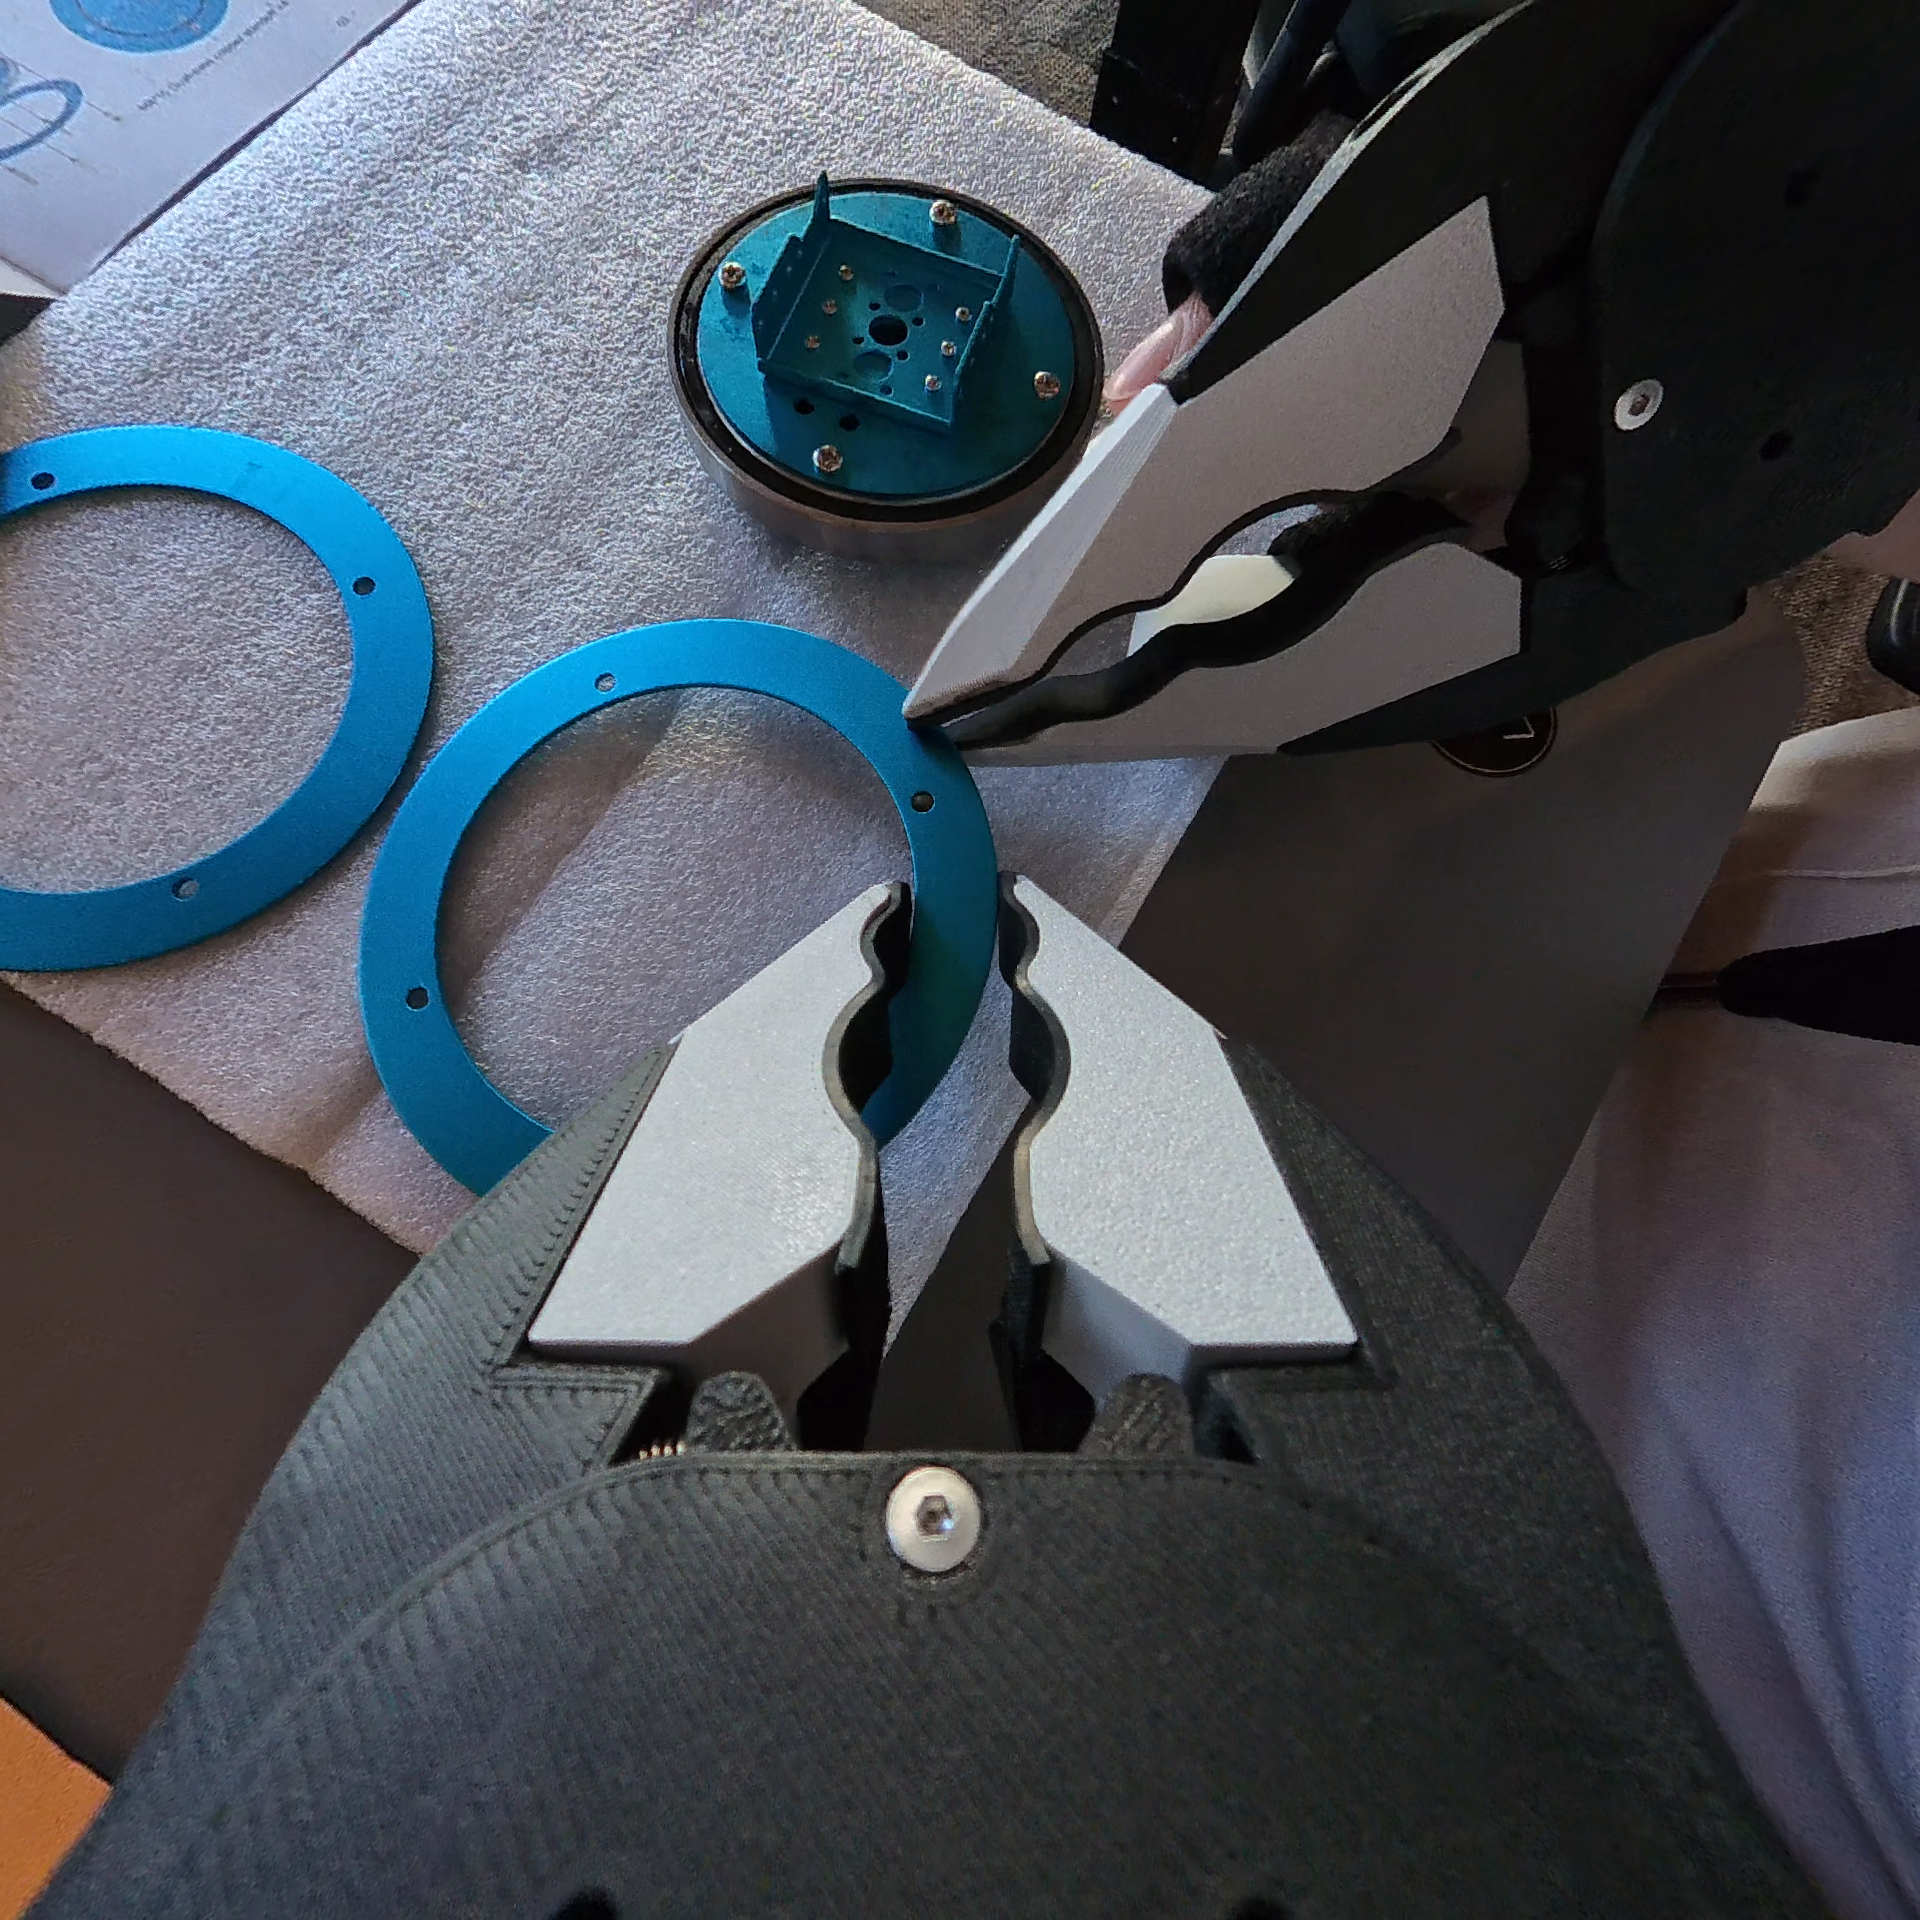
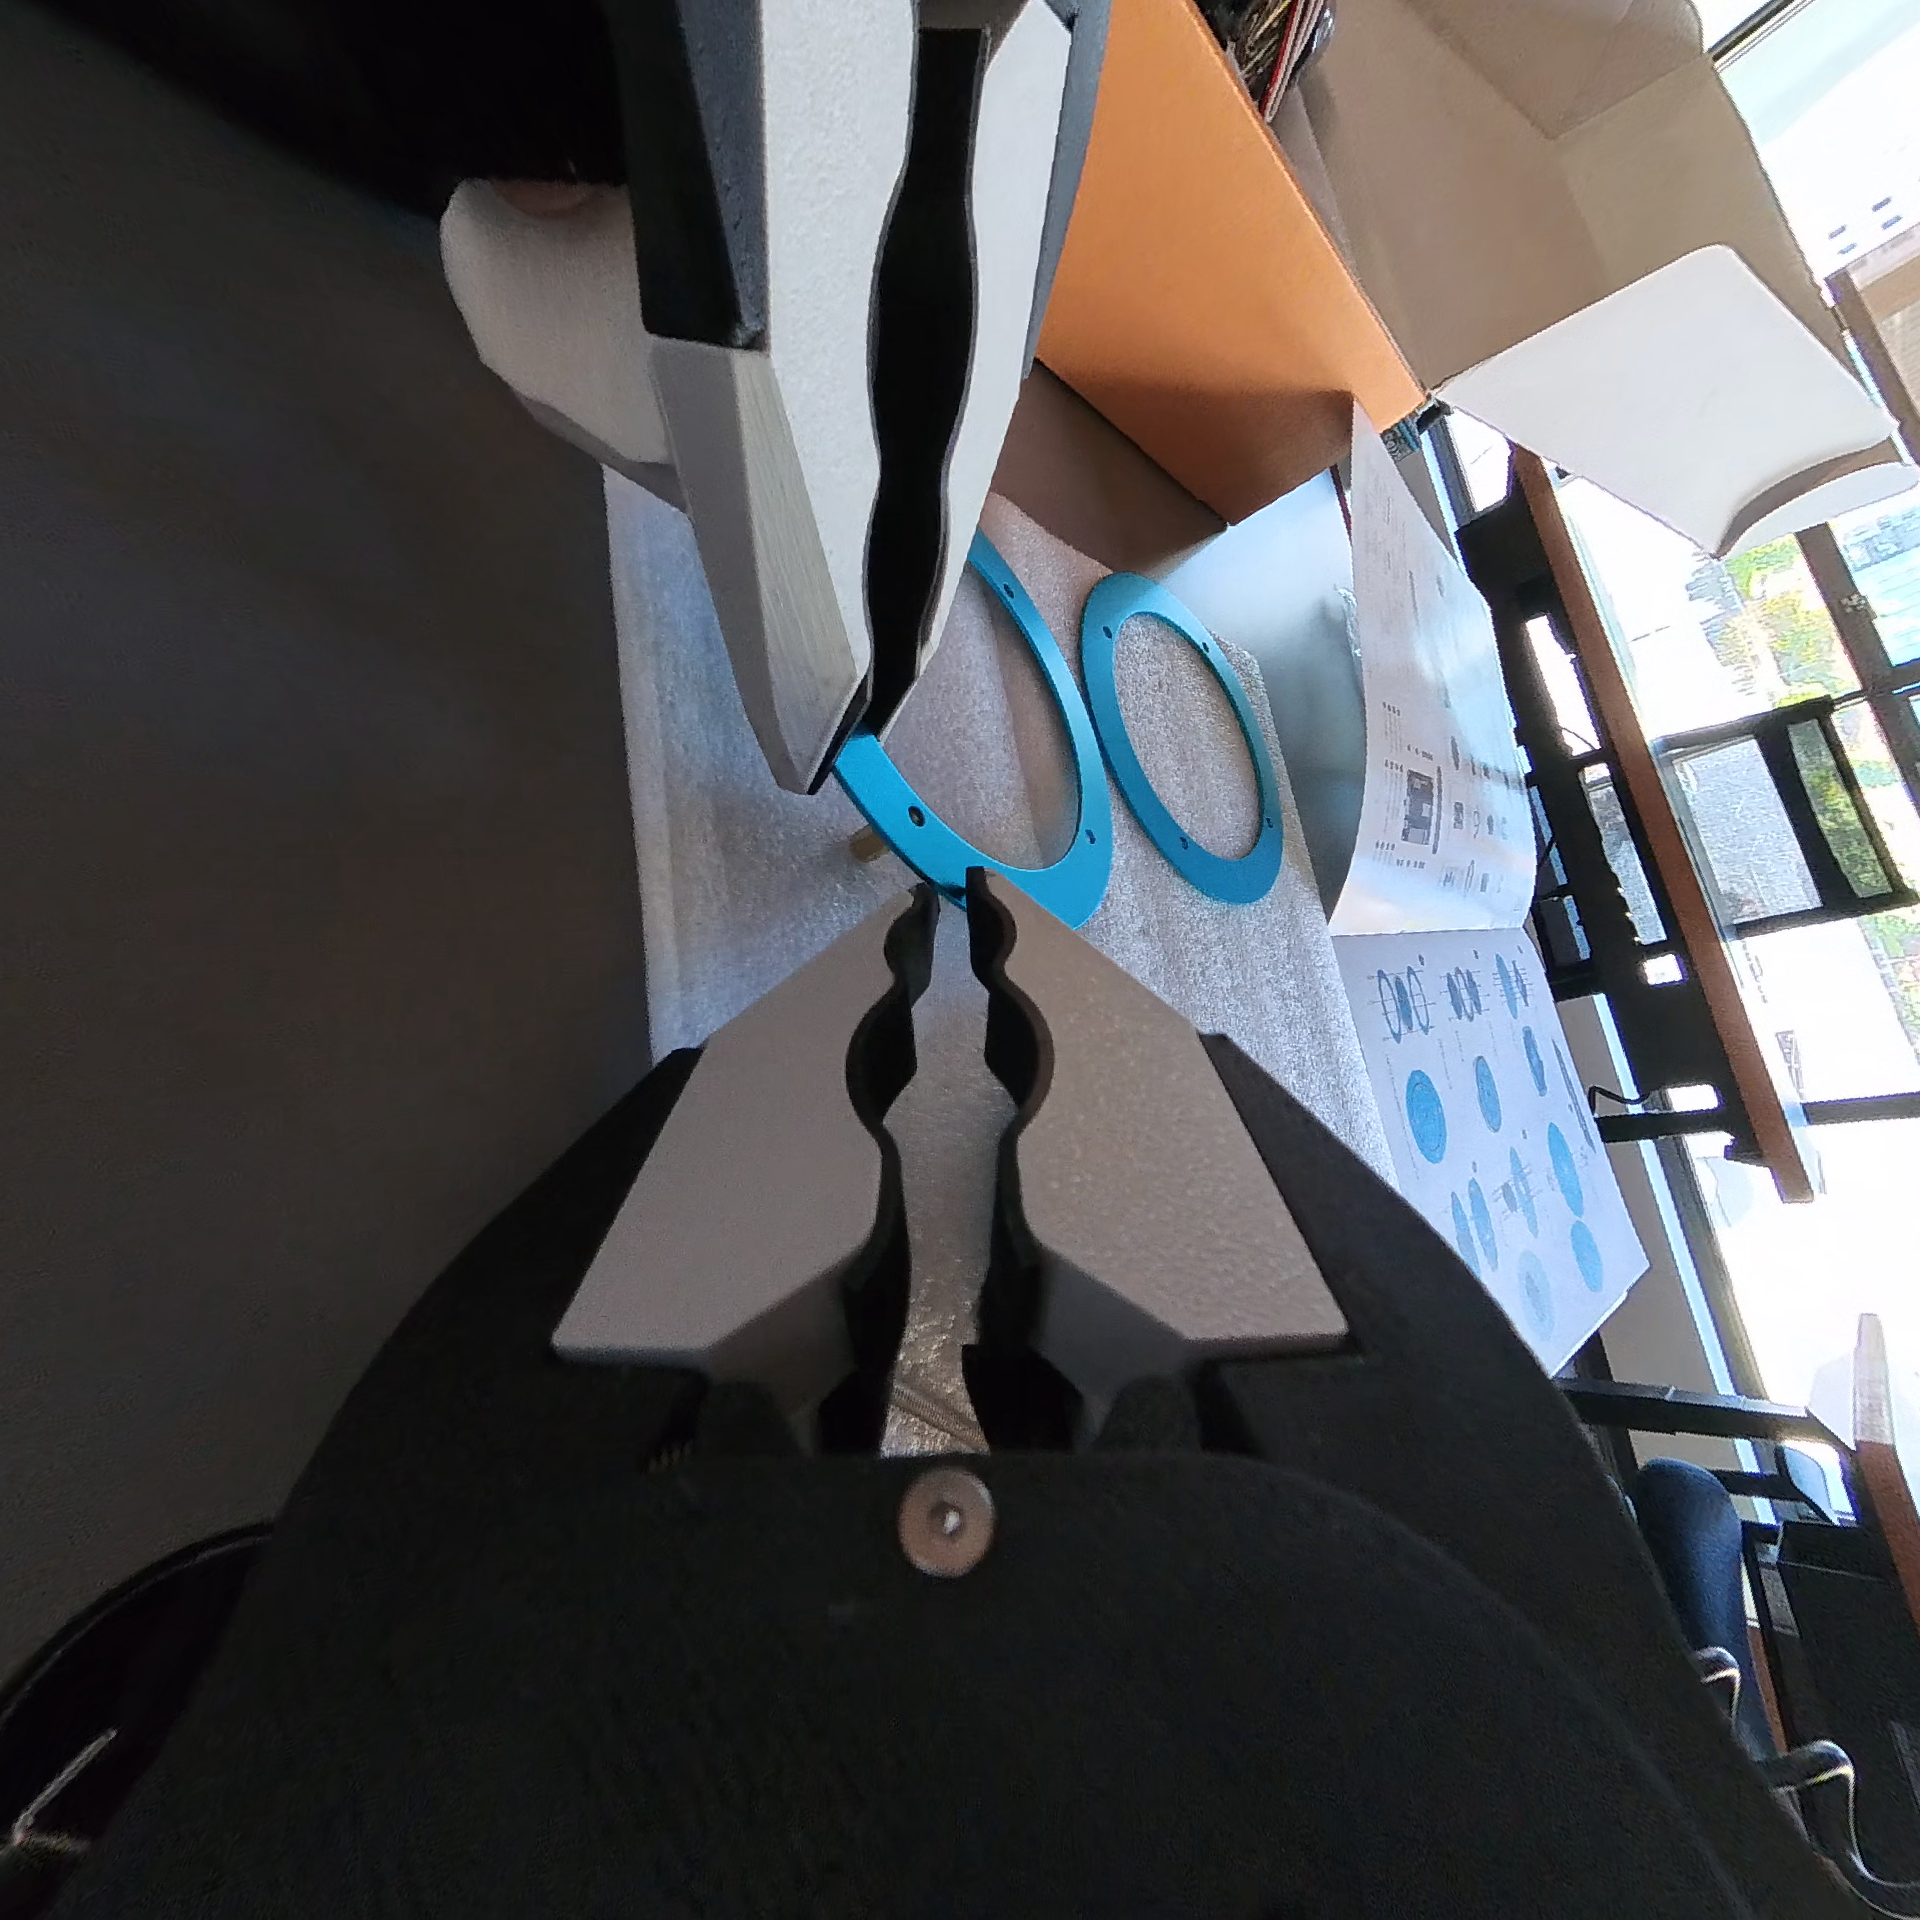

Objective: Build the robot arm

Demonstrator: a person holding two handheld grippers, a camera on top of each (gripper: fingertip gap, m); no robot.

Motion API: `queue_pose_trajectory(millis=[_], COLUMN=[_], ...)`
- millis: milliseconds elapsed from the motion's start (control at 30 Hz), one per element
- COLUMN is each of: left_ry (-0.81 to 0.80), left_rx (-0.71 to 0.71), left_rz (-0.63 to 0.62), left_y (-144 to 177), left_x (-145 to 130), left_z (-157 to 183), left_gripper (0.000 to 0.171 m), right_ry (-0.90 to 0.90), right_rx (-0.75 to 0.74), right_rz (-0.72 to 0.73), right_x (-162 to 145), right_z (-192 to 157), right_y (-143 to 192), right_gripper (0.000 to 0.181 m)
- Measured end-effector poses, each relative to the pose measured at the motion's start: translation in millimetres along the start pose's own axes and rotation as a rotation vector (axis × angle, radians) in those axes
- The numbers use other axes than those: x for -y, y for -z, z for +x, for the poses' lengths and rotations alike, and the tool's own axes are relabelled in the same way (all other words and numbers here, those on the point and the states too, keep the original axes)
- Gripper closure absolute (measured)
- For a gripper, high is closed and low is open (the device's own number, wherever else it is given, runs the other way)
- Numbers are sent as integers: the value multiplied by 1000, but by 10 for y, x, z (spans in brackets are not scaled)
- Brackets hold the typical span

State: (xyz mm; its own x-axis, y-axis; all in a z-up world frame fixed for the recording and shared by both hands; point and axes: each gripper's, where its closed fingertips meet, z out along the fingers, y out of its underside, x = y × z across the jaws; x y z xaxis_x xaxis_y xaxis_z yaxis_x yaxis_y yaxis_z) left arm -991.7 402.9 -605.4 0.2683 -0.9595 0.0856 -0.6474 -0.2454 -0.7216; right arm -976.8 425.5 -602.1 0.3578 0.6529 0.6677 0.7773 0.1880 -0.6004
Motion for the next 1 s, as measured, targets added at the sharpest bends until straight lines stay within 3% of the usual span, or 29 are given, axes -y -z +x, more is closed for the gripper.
queue_pose_trajectory(millis=[233,400,600,733,900,1000], left_ry=[3,15,53,70,76,81], left_rx=[-1,3,-17,-15,-26,-38], left_rz=[-12,4,59,104,119,125], left_y=[-12,4,90,186,189,156], left_x=[-18,3,78,152,220,270], left_z=[1,-12,6,2,-8,-3], left_gripper=[156,144,141,141,138,135], right_ry=[-2,4,-37,-242,-592,-716], right_rx=[-4,-12,-37,-50,-29,44], right_rz=[2,12,30,115,110,124], right_x=[1,11,18,-34,-509,-691], right_z=[-2,-2,58,283,696,704], right_y=[-1,16,167,484,719,748], right_gripper=[176,175,162,152,106,103])
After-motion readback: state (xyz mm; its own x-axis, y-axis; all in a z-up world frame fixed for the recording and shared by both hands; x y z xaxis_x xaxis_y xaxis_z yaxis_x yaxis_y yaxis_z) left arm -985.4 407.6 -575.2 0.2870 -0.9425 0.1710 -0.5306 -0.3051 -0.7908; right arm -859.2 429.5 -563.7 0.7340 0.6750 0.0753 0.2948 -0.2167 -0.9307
